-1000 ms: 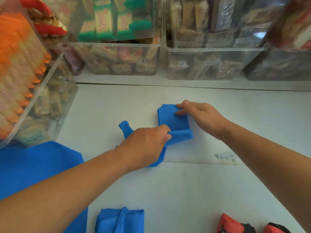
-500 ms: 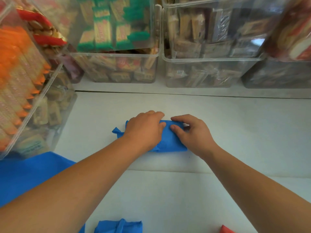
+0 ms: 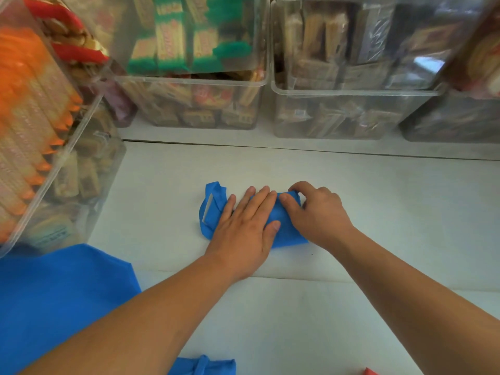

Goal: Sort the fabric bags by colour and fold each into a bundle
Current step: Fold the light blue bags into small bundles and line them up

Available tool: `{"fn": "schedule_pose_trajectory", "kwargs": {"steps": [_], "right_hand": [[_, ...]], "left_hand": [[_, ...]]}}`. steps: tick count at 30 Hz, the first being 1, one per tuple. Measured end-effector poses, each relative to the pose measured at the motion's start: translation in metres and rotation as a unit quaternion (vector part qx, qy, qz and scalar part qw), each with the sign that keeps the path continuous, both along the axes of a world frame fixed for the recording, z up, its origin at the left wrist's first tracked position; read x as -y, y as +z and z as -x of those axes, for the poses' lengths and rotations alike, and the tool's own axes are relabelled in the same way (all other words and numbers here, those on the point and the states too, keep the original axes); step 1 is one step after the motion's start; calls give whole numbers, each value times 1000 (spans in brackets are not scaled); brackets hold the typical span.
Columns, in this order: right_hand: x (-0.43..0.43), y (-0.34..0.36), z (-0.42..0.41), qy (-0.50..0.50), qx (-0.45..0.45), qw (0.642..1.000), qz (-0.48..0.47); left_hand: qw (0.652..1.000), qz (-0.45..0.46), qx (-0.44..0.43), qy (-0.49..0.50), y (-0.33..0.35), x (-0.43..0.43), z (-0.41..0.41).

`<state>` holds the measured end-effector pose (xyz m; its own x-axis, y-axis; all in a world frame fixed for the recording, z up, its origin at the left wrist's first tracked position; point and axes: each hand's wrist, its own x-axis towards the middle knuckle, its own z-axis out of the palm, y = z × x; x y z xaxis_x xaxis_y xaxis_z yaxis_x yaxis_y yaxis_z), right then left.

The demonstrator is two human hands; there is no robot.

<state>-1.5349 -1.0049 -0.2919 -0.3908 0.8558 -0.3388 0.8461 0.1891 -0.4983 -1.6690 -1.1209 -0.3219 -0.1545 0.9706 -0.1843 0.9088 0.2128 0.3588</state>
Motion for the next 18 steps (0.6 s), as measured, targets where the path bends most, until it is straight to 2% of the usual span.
{"fn": "schedule_pose_trajectory", "kwargs": {"steps": [3,6,9,13,18], "right_hand": [[-2,9,8,-28,1,999,35],[-1,21,11,-34,-10,998,50],[11,25,4,-67,-80,991,82],[24,25,-9,-160,-226,941,194],[26,26,-20,-177,-291,898,278]], "left_hand": [[999,27,32,-8,7,-15,15],[999,26,26,-17,9,-11,17],[1000,-13,13,-14,-1,13,3],[996,-74,55,-20,-6,28,0],[985,-100,144,2,11,33,-3]]}}
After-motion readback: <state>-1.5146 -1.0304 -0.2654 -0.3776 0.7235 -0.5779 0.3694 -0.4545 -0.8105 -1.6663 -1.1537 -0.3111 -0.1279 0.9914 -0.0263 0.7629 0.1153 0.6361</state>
